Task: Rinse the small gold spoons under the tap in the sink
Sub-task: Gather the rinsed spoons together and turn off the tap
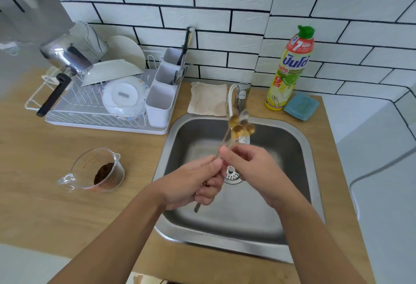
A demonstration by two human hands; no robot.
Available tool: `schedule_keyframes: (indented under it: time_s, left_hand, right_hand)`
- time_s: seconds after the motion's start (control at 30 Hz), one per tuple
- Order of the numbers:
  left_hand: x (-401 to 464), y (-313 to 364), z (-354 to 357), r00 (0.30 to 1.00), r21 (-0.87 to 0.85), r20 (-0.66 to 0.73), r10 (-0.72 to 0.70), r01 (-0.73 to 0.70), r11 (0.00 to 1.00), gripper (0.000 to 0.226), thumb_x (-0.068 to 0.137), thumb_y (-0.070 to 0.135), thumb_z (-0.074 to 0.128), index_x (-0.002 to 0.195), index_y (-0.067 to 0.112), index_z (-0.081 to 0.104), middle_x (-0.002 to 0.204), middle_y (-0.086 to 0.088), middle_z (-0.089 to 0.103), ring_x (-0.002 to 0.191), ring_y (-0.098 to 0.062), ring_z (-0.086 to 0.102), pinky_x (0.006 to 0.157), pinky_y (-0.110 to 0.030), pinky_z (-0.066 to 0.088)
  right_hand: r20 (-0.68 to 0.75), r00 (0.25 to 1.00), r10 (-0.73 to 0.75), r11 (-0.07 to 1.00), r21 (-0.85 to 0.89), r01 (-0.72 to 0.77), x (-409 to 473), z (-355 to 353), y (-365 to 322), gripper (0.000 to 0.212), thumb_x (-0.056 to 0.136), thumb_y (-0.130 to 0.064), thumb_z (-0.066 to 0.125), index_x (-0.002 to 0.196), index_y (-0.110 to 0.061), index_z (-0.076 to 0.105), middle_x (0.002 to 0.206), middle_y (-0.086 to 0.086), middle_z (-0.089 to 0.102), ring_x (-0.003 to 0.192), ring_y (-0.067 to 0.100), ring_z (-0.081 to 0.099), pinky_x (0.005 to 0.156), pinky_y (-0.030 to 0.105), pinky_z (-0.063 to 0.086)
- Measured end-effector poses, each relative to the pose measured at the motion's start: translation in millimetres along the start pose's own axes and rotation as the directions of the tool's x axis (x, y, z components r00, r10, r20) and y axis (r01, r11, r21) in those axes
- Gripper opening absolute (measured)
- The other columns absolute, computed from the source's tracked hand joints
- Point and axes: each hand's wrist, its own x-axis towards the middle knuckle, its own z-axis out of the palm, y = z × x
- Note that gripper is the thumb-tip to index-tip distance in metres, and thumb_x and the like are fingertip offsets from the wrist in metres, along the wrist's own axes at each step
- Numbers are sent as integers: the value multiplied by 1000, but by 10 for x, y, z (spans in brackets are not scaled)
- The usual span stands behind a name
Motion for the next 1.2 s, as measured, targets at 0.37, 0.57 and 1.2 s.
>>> schedule_keyframes:
  time_s: [0.37, 0.57, 1.2]
  left_hand:
    - [153, -31, 140, 982, 332, -172, -78, 133, 934, 70, 95, 71, 36, 110, 9, 64, 101, -15, 72, 76, -21, 64, 75, -36, 56]
    - [326, -383, 405, 663, -65, -728, 172, -318, 946, 77, 97, 70, 24, 123, 8, 61, 116, -10, 74, 110, -21, 68, 98, -44, 50]
    - [78, 470, -276, 272, 402, -771, 576, -493, 771, 47, 94, 52, 26, 107, 24, 62, 110, 2, 71, 114, -16, 64, 101, -24, 43]
  right_hand:
    - [-194, 981, -9, 925, 371, 82, -311, -167, 235, 34, 95, -32, 61, 89, -2, 77, 71, 7, 63, 59, 9, 49, 60, 22, 47]
    - [-391, 918, 57, 832, 527, 173, -433, 59, 482, 29, 90, -36, 64, 83, -14, 82, 77, 11, 68, 57, 8, 50, 57, 20, 48]
    - [-332, 919, -213, 929, 223, 296, 414, 264, -469, 28, 105, -20, 60, 90, -5, 77, 75, 1, 76, 57, 6, 61, 59, 20, 55]
